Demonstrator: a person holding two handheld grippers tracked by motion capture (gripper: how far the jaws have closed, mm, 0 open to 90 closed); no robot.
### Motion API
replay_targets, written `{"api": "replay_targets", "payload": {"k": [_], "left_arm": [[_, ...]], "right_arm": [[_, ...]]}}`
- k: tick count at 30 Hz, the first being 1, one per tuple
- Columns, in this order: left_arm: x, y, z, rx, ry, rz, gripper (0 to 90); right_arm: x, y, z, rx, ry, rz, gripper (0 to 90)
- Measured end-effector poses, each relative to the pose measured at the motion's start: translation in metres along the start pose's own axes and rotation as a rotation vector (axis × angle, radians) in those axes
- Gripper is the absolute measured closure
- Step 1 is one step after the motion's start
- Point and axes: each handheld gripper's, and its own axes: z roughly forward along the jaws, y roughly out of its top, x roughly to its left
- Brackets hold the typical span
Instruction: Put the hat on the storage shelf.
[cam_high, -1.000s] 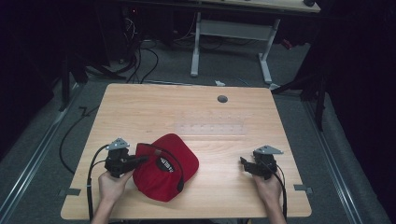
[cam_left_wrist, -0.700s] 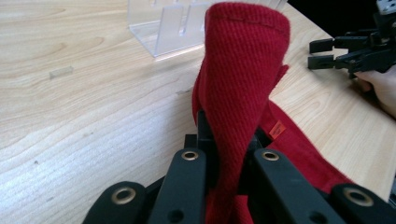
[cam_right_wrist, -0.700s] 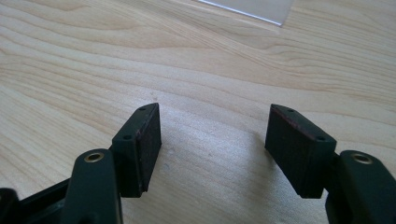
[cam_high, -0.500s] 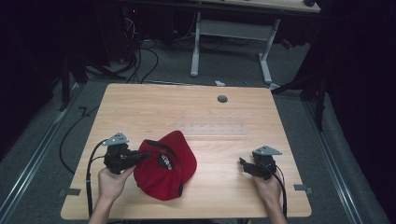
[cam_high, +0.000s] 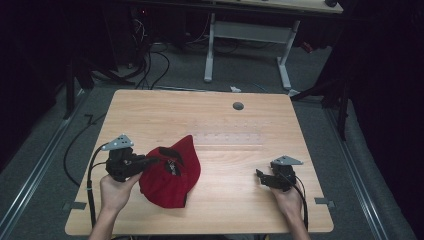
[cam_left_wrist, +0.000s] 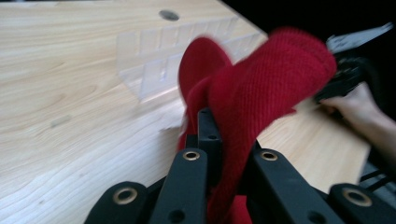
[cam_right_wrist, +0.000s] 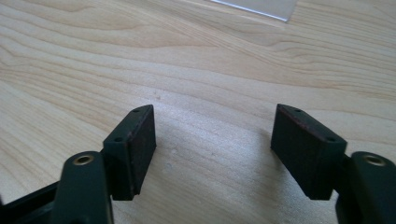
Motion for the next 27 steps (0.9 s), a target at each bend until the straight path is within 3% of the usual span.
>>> {"api": "replay_targets", "payload": {"k": [8, 14, 19, 27], "left_arm": [[-0.016, 0.008, 0.002, -0.003, -0.019, 0.021, 87.5], [-0.03, 0.019, 0.0, -0.019, -0.049, 0.02, 87.5], [-0.042, 0.029, 0.003, -0.029, -0.06, 0.02, 87.5], [-0.062, 0.041, 0.017, -0.022, -0.065, 0.053, 87.5]], "right_arm": [[0.003, 0.0, 0.001, 0.007, -0.005, -0.011, 25.6], [0.005, 0.0, 0.0, 0.004, -0.014, -0.013, 29.3], [0.019, 0.0, -0.005, -0.022, -0.085, -0.108, 33.0], [0.051, 0.007, -0.015, -0.124, -0.085, -0.216, 33.7]]}}
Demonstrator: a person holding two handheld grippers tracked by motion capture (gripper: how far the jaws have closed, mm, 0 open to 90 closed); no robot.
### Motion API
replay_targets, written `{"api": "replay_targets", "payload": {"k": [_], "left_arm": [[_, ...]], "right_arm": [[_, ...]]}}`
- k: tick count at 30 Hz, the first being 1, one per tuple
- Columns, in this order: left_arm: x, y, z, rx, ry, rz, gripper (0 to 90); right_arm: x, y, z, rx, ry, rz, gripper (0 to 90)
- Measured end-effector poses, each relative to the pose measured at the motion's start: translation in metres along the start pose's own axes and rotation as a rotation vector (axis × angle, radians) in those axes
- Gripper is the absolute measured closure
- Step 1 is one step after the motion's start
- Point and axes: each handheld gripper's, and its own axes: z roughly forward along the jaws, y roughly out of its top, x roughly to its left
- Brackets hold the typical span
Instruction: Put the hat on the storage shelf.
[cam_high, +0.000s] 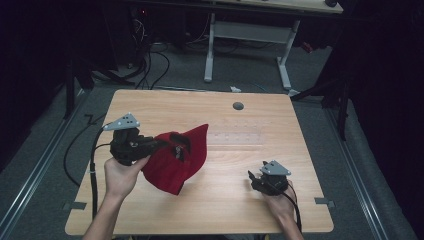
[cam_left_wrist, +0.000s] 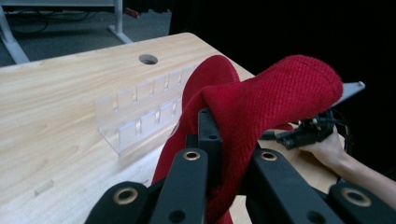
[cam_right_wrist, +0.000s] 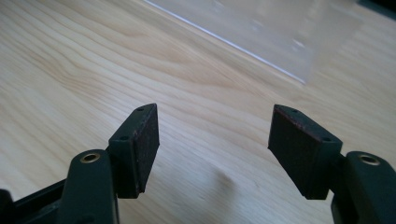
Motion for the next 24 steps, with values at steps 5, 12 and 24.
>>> {"api": "replay_targets", "payload": {"k": [5, 12, 24], "left_arm": [[-0.01, 0.006, 0.01, 0.005, -0.008, 0.004, 87.5], [-0.022, 0.006, 0.029, 0.021, -0.011, -0.011, 87.4], [-0.039, -0.002, 0.05, 0.052, -0.045, -0.006, 87.3]], "right_arm": [[0.02, 0.012, -0.004, -0.057, 0.019, -0.05, 33.4], [0.047, 0.024, -0.002, -0.1, 0.03, -0.107, 32.8], [0.084, 0.044, -0.003, -0.172, 0.002, -0.201, 32.5]]}}
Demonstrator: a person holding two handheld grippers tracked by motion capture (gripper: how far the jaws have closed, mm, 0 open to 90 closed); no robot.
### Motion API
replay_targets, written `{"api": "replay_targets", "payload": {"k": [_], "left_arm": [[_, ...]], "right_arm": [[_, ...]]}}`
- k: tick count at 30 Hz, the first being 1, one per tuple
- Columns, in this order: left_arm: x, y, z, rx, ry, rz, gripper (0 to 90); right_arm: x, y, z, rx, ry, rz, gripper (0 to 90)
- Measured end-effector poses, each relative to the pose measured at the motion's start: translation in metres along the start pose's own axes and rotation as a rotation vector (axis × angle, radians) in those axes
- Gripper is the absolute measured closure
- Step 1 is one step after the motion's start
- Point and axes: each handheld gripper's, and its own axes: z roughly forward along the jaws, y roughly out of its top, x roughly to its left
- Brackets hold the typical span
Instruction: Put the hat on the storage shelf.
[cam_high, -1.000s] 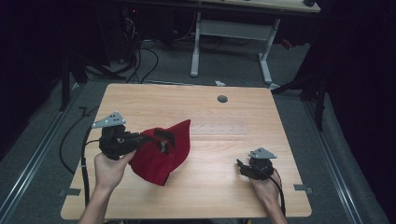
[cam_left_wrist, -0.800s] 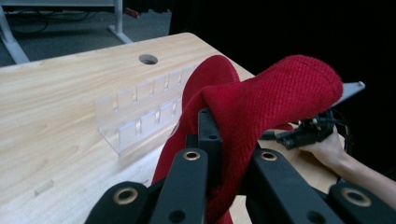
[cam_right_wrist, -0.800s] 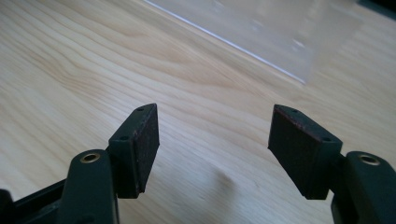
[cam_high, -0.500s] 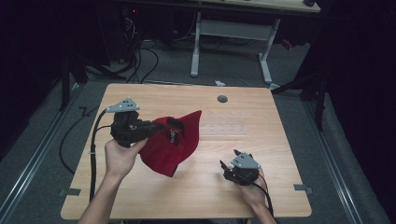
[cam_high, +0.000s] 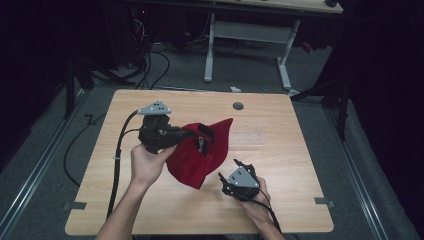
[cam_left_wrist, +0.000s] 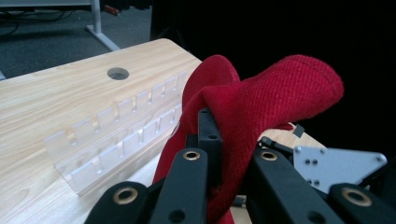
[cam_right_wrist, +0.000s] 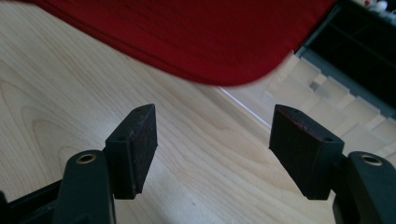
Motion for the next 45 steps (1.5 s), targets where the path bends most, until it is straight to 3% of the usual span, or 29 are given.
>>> {"api": "replay_targets", "payload": {"k": [4, 13, 18, 26, 30, 33, 41, 45], "left_arm": [[-0.001, 0.0, 0.003, -0.004, -0.007, -0.011, 87.4], [0.0, -0.004, 0.009, 0.008, -0.016, -0.045, 87.3], [0.001, -0.007, 0.013, 0.013, -0.02, -0.064, 87.3], [-0.001, -0.011, 0.017, 0.032, -0.028, -0.079, 87.2], [0.0, -0.011, 0.016, 0.032, -0.014, -0.07, 87.0], [0.003, -0.009, 0.012, 0.031, -0.014, -0.079, 86.9], [0.005, -0.01, 0.007, 0.051, -0.01, -0.088, 86.6], [0.007, -0.01, 0.006, 0.051, -0.012, -0.098, 86.2]], "right_arm": [[0.007, 0.004, 0.005, 0.001, 0.006, -0.016, 32.3], [0.019, 0.014, 0.015, -0.03, -0.017, -0.002, 31.8], [0.025, 0.019, 0.022, -0.016, -0.072, -0.049, 30.2], [0.027, 0.021, 0.023, -0.035, -0.134, -0.052, 31.8], [0.028, 0.019, 0.018, -0.066, -0.143, -0.078, 44.9], [0.025, 0.016, 0.01, -0.098, -0.144, -0.061, 51.6], [0.005, 0.008, -0.015, -0.18, -0.132, -0.046, 69.5], [-0.003, 0.006, -0.023, -0.187, -0.106, -0.081, 73.1]]}}
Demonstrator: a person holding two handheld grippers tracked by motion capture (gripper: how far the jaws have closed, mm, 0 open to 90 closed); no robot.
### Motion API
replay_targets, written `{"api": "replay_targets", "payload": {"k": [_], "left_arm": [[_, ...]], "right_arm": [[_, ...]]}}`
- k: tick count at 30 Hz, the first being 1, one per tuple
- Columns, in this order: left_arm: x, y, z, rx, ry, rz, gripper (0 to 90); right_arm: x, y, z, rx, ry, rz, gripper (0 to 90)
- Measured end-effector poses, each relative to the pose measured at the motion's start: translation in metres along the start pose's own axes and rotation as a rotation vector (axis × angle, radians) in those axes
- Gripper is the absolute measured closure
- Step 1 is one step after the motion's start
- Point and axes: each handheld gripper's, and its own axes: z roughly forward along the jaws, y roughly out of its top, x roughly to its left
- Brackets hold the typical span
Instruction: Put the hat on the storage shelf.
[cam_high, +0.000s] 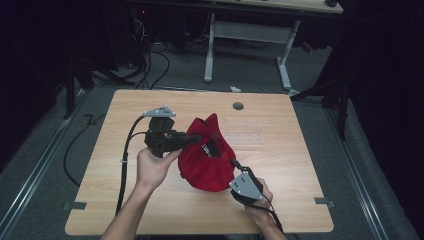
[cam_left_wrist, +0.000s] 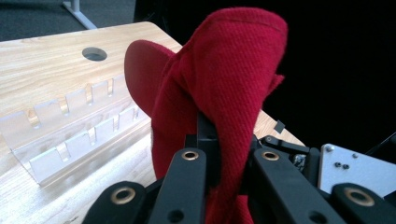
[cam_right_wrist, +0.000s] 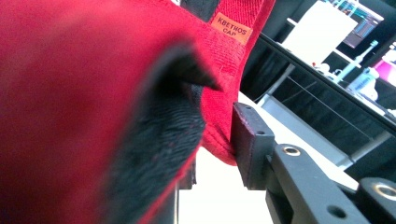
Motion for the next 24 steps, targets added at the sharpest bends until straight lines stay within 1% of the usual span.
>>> {"api": "replay_targets", "payload": {"k": [2, 4, 8, 10, 11, 12, 13, 14, 15, 17, 19, 20, 24], "left_arm": [[0.001, 0.0, -0.002, -0.002, -0.002, 0.001, 85.7], [0.003, 0.001, -0.004, -0.005, 0.0, 0.003, 84.9], [0.008, 0.003, -0.007, -0.014, -0.003, -0.018, 82.6], [0.01, 0.004, -0.009, -0.023, -0.007, -0.02, 81.4], [0.011, 0.004, -0.01, -0.025, -0.009, -0.024, 80.5], [0.011, 0.004, -0.01, -0.027, -0.009, -0.026, 79.4], [0.012, 0.004, -0.011, -0.029, -0.012, -0.028, 78.1], [0.012, 0.004, -0.011, -0.031, -0.016, -0.028, 74.1], [0.012, 0.005, -0.012, -0.034, -0.022, -0.026, 74.1], [0.013, 0.005, -0.014, -0.05, -0.031, -0.027, 66.8], [0.013, 0.007, -0.016, -0.069, -0.038, -0.032, 58.1], [0.014, 0.007, -0.018, -0.078, -0.039, -0.031, 54.9], [0.017, 0.008, -0.025, -0.12, -0.041, -0.018, 45.8]], "right_arm": [[-0.001, 0.0, -0.003, 0.003, 0.019, -0.024, 75.3], [0.0, 0.001, -0.005, 0.007, 0.047, -0.059, 77.6], [0.004, 0.004, -0.009, 0.025, 0.11, -0.131, 82.0], [0.008, 0.007, -0.011, 0.026, 0.141, -0.18, 83.9], [0.01, 0.008, -0.012, 0.032, 0.157, -0.189, 84.5], [0.01, 0.011, -0.012, 0.03, 0.174, -0.234, 85.0], [0.012, 0.012, -0.013, 0.038, 0.186, -0.235, 85.4], [0.014, 0.013, -0.013, 0.046, 0.198, -0.241, 85.7], [0.015, 0.015, -0.014, 0.051, 0.211, -0.245, 85.8], [0.015, 0.017, -0.014, 0.056, 0.241, -0.261, 85.9], [0.015, 0.018, -0.014, 0.07, 0.267, -0.243, 85.9], [0.014, 0.018, -0.013, 0.072, 0.276, -0.242, 85.9], [0.01, 0.016, -0.013, 0.083, 0.31, -0.228, 85.9]]}}
